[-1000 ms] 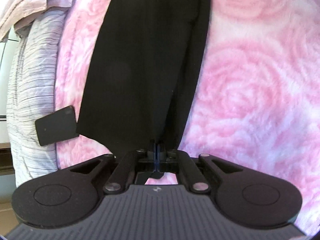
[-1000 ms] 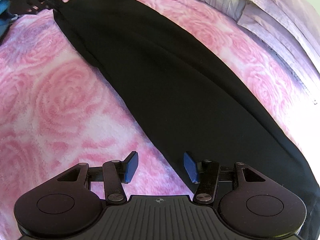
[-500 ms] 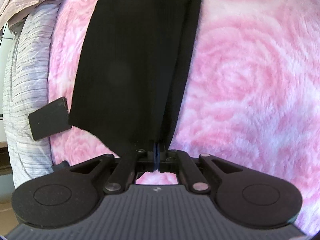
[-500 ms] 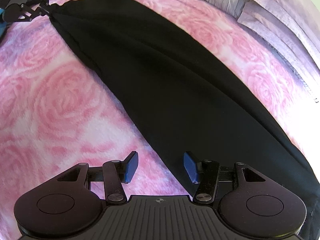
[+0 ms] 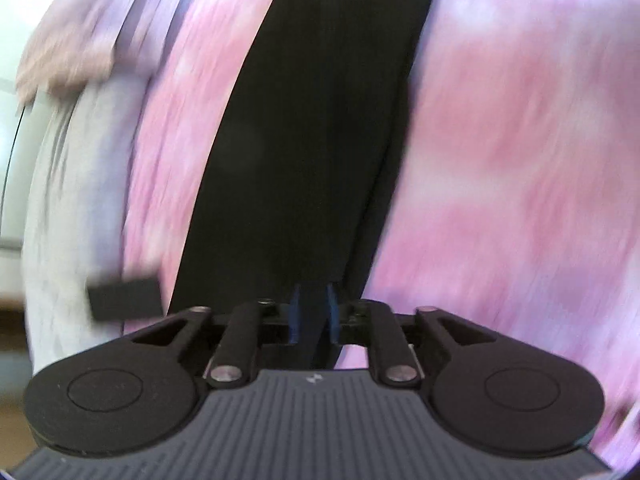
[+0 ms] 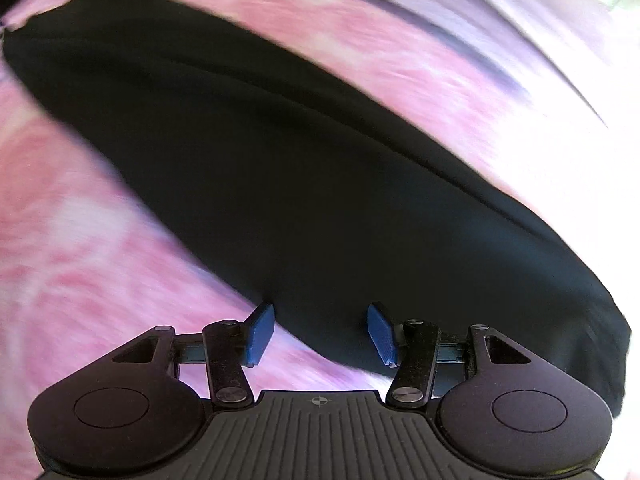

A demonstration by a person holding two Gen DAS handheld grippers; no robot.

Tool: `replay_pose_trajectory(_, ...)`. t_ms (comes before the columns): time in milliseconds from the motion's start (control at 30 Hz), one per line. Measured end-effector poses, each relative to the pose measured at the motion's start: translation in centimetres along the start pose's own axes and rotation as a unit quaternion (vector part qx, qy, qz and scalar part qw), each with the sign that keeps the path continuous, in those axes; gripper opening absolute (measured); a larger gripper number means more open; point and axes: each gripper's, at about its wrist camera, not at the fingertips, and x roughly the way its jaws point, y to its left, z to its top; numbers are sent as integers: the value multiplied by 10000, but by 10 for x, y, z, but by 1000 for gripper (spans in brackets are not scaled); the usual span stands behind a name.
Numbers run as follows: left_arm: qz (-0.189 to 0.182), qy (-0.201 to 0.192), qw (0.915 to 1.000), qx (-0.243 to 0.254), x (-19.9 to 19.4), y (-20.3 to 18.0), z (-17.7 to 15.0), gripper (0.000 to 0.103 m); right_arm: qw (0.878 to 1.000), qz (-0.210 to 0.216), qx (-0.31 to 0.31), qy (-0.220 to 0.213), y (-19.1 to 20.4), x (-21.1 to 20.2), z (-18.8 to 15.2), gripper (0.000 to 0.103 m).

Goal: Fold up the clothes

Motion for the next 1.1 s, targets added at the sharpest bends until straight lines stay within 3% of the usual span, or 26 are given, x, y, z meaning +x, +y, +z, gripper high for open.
replay_pose_trajectory(133, -238, -895, 9948, 431, -1, -34, 88, 31, 9973, -265, 687, 45, -34, -16, -34, 54)
replay_pose_trajectory(300, -427, -1847, 9764, 1038, -5, -80, 198, 43, 9903, -306, 1352, 25, -64, -30, -79, 54)
replay_pose_trajectory(333, -443, -1972, 9730, 1116, -2, -87, 219, 44, 9879, -277, 1523, -6, -70, -31, -88, 62)
replay_pose_trajectory(367, -459, -2097, 9694, 1193, 0, -94, 240, 45, 9850, -242, 1709, -44, -76, -32, -95, 78)
replay_pose_trajectory(467, -562, -2192, 9640, 1397, 19, -107, 289, 45, 9756, -116, 2188, -138, -94, -32, -116, 81)
replay_pose_trajectory(500, -614, -2114, 9634, 1527, 29, -109, 302, 38, 9725, -86, 2323, -138, -101, -31, -123, 81)
replay_pose_trajectory(533, -719, -2039, 9646, 1511, 34, -104, 310, 30, 9691, -35, 2463, -154, -107, -29, -128, 81)
replay_pose_trajectory(567, -853, -1967, 9665, 1413, 39, -94, 316, 11, 9653, 29, 2606, -181, -113, -28, -133, 81)
replay_pose_trajectory(600, -988, -1894, 9681, 1314, 43, -84, 321, 7, 9625, 103, 2700, -227, -118, -26, -135, 81)
replay_pose_trajectory(767, -1656, -1590, 9708, 695, 61, -35, 340, 5, 9507, 529, 2995, -609, -134, -16, -134, 81)
replay_pose_trajectory(933, -2309, -1415, 9625, -173, 74, 10, 346, 4, 9306, 787, 3419, -1041, -140, -4, -115, 81)
replay_pose_trajectory(1100, -2261, -1366, 9634, -461, 87, 25, 347, 4, 9098, 572, 3966, -1082, -152, 23, -97, 81)
